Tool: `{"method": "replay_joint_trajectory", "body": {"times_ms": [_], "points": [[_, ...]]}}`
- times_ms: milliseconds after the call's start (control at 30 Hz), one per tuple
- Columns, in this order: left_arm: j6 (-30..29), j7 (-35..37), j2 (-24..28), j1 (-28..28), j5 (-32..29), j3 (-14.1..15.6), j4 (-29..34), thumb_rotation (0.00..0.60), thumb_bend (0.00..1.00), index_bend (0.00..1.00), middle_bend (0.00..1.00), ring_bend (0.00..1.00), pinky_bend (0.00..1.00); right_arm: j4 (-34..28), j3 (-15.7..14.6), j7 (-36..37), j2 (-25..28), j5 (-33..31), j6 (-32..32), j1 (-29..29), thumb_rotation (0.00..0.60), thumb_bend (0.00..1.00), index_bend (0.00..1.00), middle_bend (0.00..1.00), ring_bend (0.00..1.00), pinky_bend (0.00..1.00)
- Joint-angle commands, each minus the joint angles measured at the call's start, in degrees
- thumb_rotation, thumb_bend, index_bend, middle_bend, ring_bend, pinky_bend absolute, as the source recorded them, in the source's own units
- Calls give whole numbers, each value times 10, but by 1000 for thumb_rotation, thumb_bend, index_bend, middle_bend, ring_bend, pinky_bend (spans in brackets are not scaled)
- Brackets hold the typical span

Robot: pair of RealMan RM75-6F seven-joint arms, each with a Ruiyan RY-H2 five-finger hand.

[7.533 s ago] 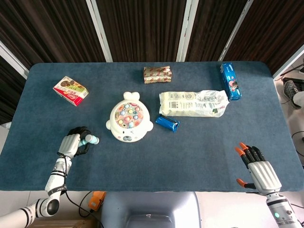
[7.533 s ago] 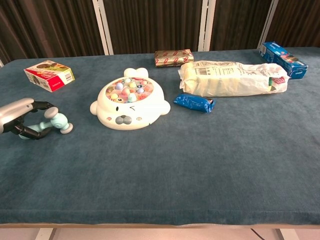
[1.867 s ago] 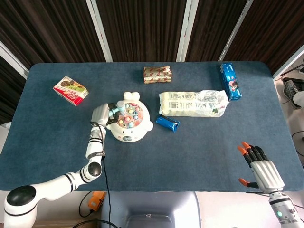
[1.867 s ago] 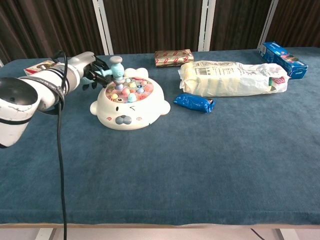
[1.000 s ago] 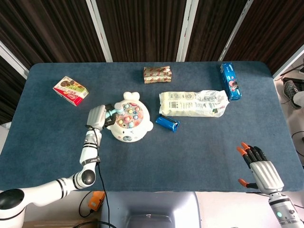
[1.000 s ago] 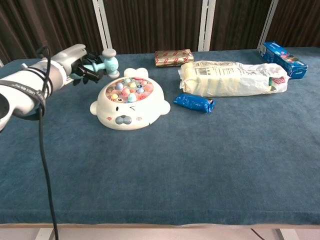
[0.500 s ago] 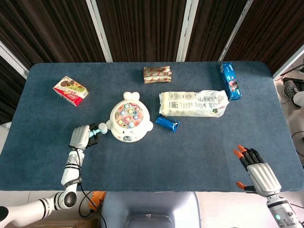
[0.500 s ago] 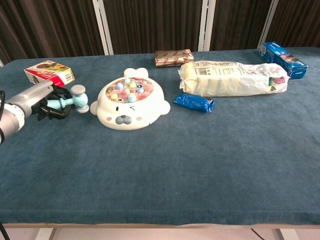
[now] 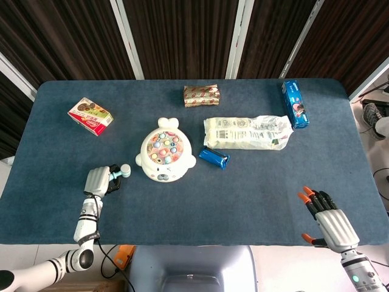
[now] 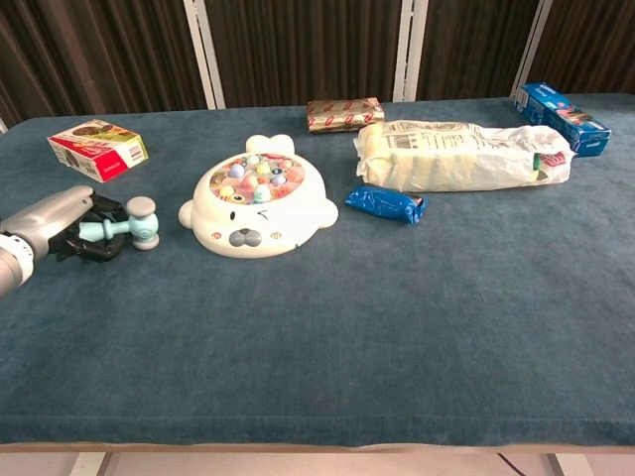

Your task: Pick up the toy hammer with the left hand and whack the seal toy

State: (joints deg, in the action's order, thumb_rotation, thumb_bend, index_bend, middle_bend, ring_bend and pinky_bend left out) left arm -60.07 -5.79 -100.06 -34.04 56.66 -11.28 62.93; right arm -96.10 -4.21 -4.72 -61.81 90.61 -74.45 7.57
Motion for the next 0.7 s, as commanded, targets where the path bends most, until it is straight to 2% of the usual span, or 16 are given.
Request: {"method": "replay_joint_trajectory", "body": {"times_ms": [33, 200, 267, 333, 433, 700], "points": [[-2, 2, -6, 4, 6, -1, -12, 600, 754, 850, 691, 636, 595, 0, 0, 0, 0, 0, 0, 0, 600, 310, 0, 0, 0, 0], [4, 10, -12, 8, 17, -2, -29, 600, 720, 808, 640, 584, 568, 0, -1, 0, 0, 1, -1, -1, 600, 311, 0, 0, 0, 0], [6, 15, -11, 10, 26, 1, -34, 600, 677, 738, 599, 543, 536, 0, 0, 0, 0, 1, -1, -1, 600, 311, 0, 0, 0, 0], [7, 21, -11, 11, 38, 5, -41, 600, 645, 627, 548, 495, 490, 0, -1, 0, 0, 1, -1, -1, 600, 311, 0, 0, 0, 0], [13, 32, -10, 13, 48, 7, -49, 600, 633, 505, 495, 451, 442, 0, -1, 0, 0, 1, -1, -1, 600, 311, 0, 0, 0, 0], [28, 40, -7, 17, 57, 4, -58, 600, 626, 428, 426, 394, 383, -1, 0, -2, -1, -1, -1, -1, 600, 311, 0, 0, 0, 0]]}}
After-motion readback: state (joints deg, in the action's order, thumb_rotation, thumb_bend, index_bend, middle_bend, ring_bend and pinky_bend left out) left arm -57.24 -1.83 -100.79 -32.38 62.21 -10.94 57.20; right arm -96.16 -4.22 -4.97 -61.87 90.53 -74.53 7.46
